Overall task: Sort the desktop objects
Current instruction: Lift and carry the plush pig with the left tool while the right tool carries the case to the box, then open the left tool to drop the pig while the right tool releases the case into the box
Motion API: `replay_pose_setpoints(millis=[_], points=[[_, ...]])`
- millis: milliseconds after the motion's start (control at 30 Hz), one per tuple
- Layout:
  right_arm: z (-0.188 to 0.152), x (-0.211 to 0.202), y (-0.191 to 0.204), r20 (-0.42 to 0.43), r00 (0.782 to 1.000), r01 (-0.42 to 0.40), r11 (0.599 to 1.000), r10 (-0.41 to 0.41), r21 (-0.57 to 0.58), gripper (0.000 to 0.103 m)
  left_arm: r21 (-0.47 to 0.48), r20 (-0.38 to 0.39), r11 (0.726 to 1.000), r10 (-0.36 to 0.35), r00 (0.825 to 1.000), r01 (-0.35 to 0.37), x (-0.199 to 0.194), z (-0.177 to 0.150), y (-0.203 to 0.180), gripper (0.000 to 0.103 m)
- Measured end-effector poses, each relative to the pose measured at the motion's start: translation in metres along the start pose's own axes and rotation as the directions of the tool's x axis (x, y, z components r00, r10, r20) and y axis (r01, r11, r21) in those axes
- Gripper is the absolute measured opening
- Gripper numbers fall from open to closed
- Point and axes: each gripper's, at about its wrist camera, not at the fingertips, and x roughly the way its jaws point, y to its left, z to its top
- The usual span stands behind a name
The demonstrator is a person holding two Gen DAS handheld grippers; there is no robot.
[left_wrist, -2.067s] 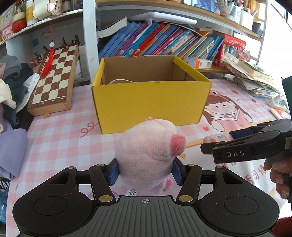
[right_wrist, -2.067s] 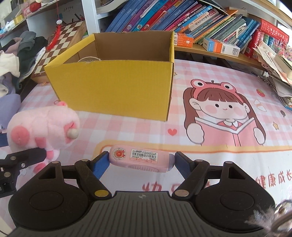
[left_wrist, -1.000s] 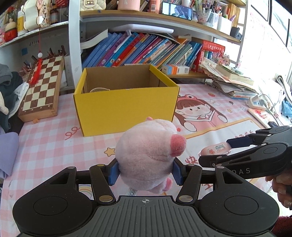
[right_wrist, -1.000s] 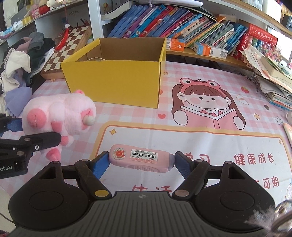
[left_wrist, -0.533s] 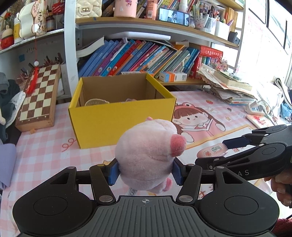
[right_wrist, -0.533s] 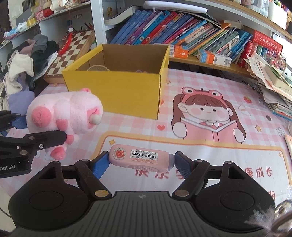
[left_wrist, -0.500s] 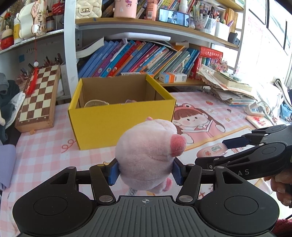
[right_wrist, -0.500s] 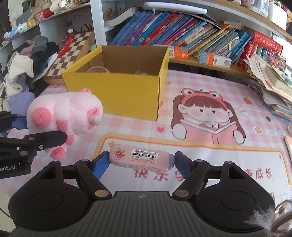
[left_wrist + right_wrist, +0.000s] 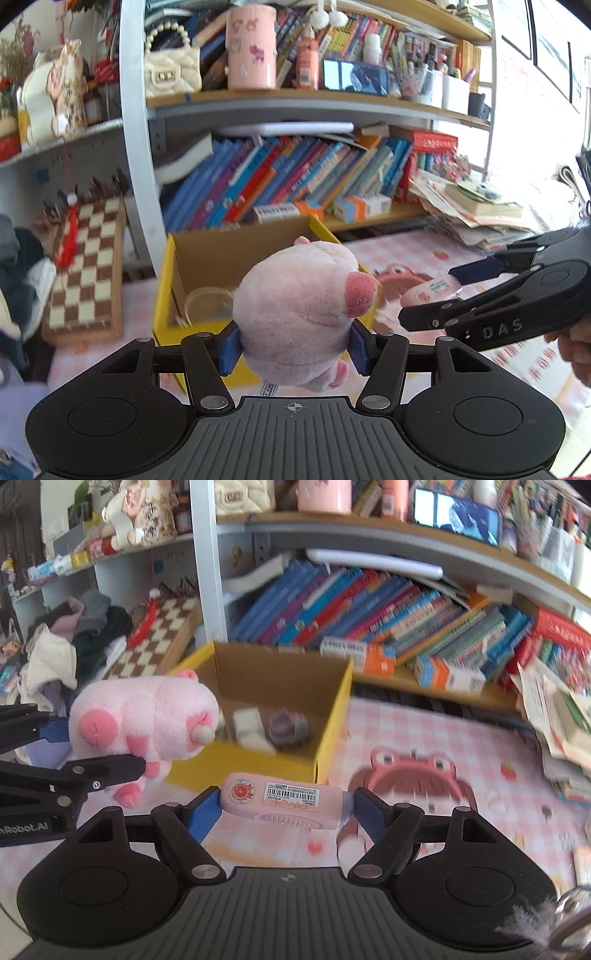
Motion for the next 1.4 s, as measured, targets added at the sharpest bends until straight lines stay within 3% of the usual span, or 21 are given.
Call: replay_pose_setpoints(millis=[267, 500, 967, 1067, 1200, 1300, 1400], points=[[0.066, 0.030, -0.007, 0.076, 0.997, -0.030, 0.998, 0.034, -0.062, 0.076, 0.045, 0.017, 0.996, 0.082, 0.996, -0.083, 0.037, 0.029, 0.017, 0.057], [0.102, 0.072, -0.002, 0.077, 0.994, -0.074, 0.994, 0.080, -0.075, 0.076, 0.075, -0.018, 0.990, 0.123, 0.992, -0.122, 0.076, 0.037, 0.017, 0.057], [0.126, 0.172, 0.030, -0.084, 0.985, -0.161, 0.978, 0.151, -0.129, 0.076, 0.102, -0.165, 0.993, 0.074, 0.983, -0.058, 0.131, 0.016, 0.001, 0.057], [0.123, 0.193, 0.035, -0.129, 0.979, -0.172, 0.975, 0.155, -0.139, 0.076, 0.069, -0.186, 0.996, 0.070, 0.980, -0.058, 0.138, 0.014, 0.006, 0.058], [0.117, 0.217, 0.035, -0.188, 0.970, -0.179, 0.975, 0.152, -0.134, 0.076, 0.047, -0.195, 0.997, 0.062, 0.979, -0.054, 0.140, 0.012, 0.015, 0.068], [0.115, 0.234, 0.031, -0.227, 0.962, -0.183, 0.975, 0.152, -0.123, 0.076, 0.044, -0.191, 0.997, 0.070, 0.979, -0.063, 0.138, 0.008, 0.020, 0.081], [0.114, 0.248, 0.026, -0.271, 0.949, -0.192, 0.977, 0.159, -0.097, 0.076, 0.018, -0.196, 0.998, 0.065, 0.978, -0.063, 0.137, 0.005, 0.025, 0.084]])
